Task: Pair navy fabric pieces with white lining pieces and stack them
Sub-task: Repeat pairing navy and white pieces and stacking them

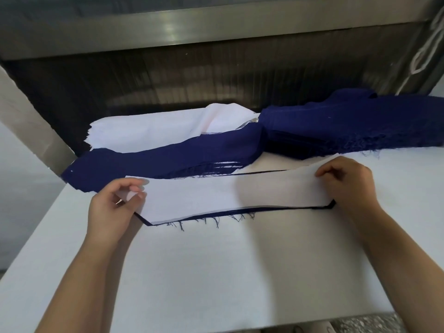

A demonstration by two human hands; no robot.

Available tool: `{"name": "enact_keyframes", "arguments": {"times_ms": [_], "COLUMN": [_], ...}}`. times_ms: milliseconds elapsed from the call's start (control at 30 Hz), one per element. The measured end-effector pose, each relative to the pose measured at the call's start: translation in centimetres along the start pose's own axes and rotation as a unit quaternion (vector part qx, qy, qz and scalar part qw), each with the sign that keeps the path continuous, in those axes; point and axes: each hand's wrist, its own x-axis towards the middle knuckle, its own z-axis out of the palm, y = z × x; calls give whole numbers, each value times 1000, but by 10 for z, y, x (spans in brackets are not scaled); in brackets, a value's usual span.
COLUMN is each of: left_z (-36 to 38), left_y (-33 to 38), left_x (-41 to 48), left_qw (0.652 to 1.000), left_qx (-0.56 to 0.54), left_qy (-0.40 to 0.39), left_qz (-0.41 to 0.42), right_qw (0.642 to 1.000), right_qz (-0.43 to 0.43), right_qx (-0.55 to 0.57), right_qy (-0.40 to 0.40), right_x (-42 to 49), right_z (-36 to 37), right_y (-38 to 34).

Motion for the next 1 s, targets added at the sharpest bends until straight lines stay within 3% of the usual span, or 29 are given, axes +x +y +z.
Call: {"name": "enact_keyframes", "arguments": {"times_ms": [400, 1000], "left_z": [4, 6], "left_y": [-4, -5], "left_x": [-1, -3], "left_qw": [992, 986], "left_qx": [111, 137], "left_qy": [-38, -68], "left_qz": [39, 62], "right_qw": [996, 993], "right_qz": [13, 3], "right_qx": [-63, -90], "right_qy": [-62, -70], "right_x": [2, 2], "right_z": [0, 1], "right_y": [4, 8]}}
